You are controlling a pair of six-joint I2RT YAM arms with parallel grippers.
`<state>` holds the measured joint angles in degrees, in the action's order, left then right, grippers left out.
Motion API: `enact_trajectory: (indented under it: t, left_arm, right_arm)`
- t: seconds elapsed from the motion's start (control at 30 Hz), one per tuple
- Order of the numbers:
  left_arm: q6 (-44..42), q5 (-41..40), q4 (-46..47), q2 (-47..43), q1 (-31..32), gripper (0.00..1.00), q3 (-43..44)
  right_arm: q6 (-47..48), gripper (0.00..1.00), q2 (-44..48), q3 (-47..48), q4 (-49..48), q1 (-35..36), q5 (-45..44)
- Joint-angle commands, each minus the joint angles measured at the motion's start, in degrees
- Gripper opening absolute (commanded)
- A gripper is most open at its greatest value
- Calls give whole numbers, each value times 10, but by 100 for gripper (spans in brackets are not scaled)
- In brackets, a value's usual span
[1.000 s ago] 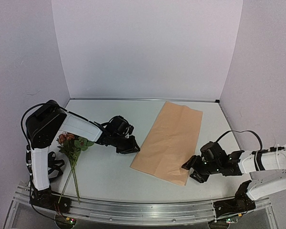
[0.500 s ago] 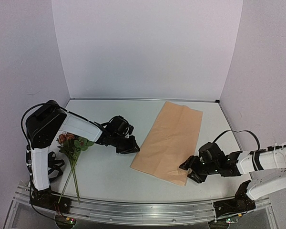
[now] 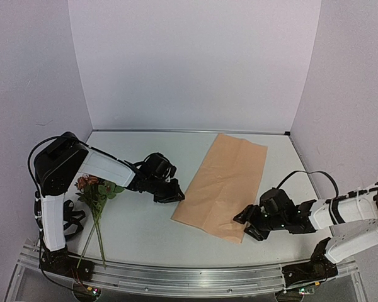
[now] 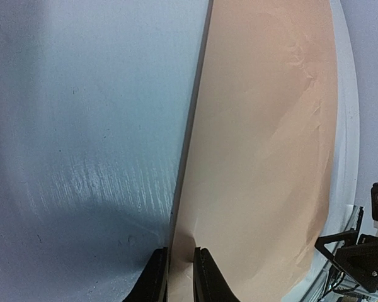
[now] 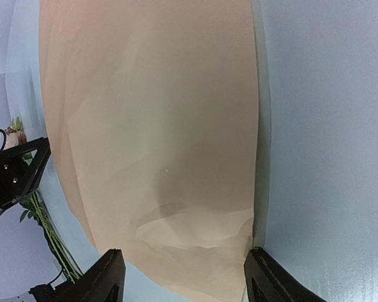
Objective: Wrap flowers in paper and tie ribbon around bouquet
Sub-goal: Pick up the corner of the folded wrapping paper from the center of the board.
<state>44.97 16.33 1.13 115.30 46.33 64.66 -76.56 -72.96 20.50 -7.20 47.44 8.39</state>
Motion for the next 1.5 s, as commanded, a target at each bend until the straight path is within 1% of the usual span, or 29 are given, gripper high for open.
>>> enact_trajectory:
  t: [0.0, 0.2, 0.4, 0.43, 0.57, 0.63, 0.73, 0.77, 0.93, 1.0, 1.13, 1.3, 1.4, 1.47]
  left_arm:
    - [-1, 4, -24, 21, 4, 17, -10]
    - [-3, 6, -29, 22, 7, 16, -6]
    - [-8, 3, -36, 18, 8, 16, -4]
    - [-9, 3, -37, 18, 7, 16, -3]
    - [-14, 4, -43, 17, 8, 16, -1]
    - [-19, 2, -49, 13, 8, 16, 0]
    - [-32, -9, -63, 2, 8, 19, 5]
    - [-33, -10, -65, -2, 8, 19, 5]
    - [-35, -13, -70, -6, 8, 20, 6]
    - [-34, -14, -71, -6, 7, 20, 6]
    - [-34, -15, -73, -3, 8, 20, 9]
    - [-29, -15, -69, 0, 7, 19, 8]
    - [-27, -15, -69, 0, 7, 19, 8]
    - [-26, -16, -68, -2, 7, 19, 8]
  right_arm:
    - [18, 68, -46, 7, -38, 5, -17]
    - [26, 68, -89, 37, -119, 5, -4]
    - [27, 68, -89, 51, -163, 5, -4]
    - [30, 69, -85, 52, -167, 4, -7]
    - [44, 78, -75, 57, -177, 3, -24]
    - [45, 80, -74, 64, -158, -4, -20]
    - [67, 84, -48, 72, -35, -21, -37]
    - [80, 86, -35, 66, -14, -31, -40]
    - [104, 92, 18, 15, 7, -89, 6]
    - [105, 94, 39, -1, 16, -98, 20]
    - [88, 96, 79, -28, 22, -97, 58]
    - [64, 96, 147, -55, 40, -77, 56]
    - [50, 97, 160, -64, 38, -60, 51]
    - [44, 97, 152, -64, 29, -46, 47]
